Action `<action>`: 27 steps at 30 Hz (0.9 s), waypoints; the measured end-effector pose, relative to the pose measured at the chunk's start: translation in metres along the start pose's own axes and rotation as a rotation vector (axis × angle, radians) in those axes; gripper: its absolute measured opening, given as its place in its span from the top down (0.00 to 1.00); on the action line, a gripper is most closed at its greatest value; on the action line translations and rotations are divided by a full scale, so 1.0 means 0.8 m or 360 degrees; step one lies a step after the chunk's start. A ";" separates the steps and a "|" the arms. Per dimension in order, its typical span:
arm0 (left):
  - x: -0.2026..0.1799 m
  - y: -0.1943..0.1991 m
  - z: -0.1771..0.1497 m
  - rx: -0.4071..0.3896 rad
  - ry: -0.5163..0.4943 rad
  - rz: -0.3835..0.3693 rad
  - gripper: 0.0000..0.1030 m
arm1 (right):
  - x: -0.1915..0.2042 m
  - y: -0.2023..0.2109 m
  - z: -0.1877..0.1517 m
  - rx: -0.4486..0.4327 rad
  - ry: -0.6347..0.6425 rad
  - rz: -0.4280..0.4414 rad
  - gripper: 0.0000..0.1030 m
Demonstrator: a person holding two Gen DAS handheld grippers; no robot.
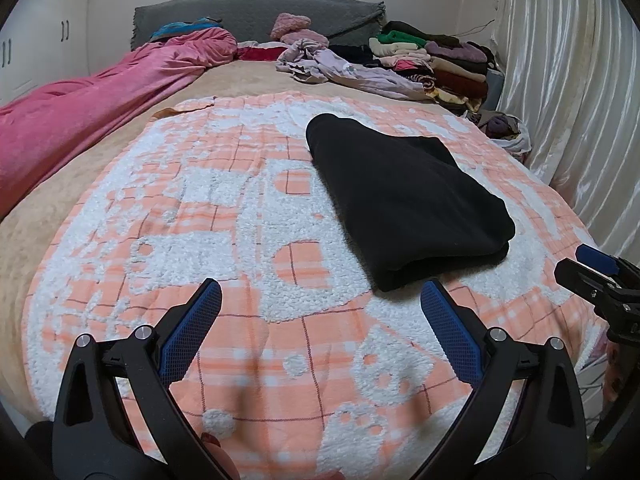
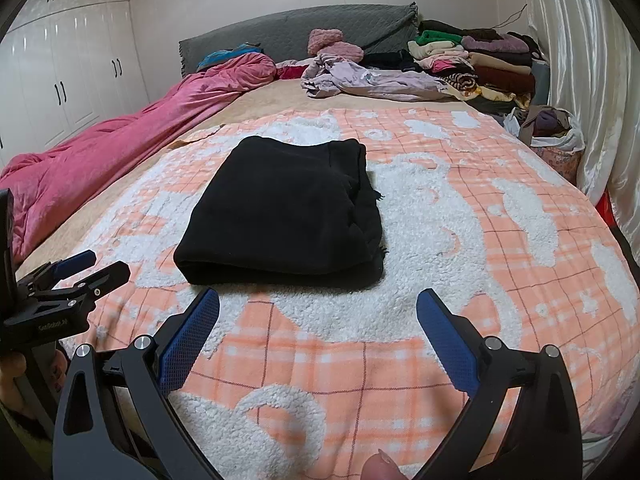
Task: Fold small clothes
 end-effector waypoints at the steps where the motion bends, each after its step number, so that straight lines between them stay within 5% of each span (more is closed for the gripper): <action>1: 0.000 0.000 0.000 -0.0002 0.0000 -0.0001 0.09 | 0.000 0.000 0.000 0.0001 0.0003 -0.0001 0.04; 27: 0.004 -0.003 -0.006 0.0025 -0.0004 0.0017 0.09 | -0.002 0.001 -0.001 0.0002 -0.0007 0.0003 0.04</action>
Point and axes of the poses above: each gripper's, at about its wrist camera, not at the fingertips, and y roughly against the way its jaws point, x to its left, z to its top, the point moved 2 cm from there along -y, roughly the way its jaws point, and after that the axes turned 6 degrees about -y, right-handed, at the moved point
